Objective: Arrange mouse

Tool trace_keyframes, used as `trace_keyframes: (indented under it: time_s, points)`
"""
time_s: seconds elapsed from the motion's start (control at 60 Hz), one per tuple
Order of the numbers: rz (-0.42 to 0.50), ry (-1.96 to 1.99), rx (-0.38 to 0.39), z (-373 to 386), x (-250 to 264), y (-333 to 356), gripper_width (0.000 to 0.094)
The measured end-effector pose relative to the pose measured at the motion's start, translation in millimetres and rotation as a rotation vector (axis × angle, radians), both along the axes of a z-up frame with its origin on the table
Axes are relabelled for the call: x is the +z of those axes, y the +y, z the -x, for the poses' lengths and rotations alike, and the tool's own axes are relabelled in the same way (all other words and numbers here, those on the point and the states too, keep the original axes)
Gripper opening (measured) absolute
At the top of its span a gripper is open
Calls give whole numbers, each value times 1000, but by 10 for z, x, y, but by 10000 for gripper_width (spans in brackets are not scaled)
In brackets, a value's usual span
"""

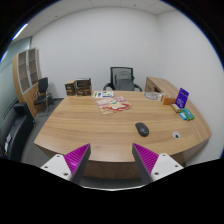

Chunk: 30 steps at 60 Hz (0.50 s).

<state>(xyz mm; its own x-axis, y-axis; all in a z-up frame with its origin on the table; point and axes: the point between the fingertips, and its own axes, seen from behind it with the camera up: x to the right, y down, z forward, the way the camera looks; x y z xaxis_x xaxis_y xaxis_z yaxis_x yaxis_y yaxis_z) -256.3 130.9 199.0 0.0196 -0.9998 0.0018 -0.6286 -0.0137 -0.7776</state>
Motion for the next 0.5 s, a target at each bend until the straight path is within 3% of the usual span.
trace_keyframes:
  time_s: [0.5]
  points:
    - [33,-12,-87,-113,-353,-1045,867]
